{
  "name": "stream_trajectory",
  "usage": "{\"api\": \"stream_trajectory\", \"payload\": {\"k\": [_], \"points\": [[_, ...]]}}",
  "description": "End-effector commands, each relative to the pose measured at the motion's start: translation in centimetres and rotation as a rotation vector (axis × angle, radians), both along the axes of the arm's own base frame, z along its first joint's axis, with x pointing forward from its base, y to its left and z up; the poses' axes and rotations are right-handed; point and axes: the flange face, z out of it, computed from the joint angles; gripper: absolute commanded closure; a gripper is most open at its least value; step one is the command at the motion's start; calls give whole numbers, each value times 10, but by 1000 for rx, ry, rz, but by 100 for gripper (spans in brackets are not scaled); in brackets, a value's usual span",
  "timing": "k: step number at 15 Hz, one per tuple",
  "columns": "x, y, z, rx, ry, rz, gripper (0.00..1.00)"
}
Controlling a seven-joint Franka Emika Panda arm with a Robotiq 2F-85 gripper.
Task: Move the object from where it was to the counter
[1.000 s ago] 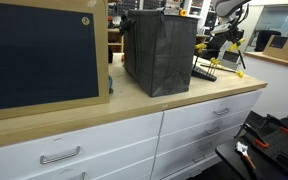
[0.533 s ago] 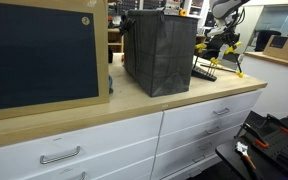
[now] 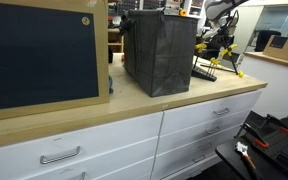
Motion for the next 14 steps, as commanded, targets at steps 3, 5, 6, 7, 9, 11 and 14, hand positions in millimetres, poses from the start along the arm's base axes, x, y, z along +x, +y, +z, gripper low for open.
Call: {"api": "stream_trajectory", "payload": {"k": [3,5,6,7,9,11,14], "points": [[15,-3,-11,66,16,-93,94],[22,1,-14,97,9,-103,50],[25,4,-18,116,3,-107,44],[28,7,-22,130,-1,-107,35],[33,13,-27,148,-8,-107,22],[37,20,-27,153,-18,-92,6],[39,30,-16,151,-38,-55,0]]}}
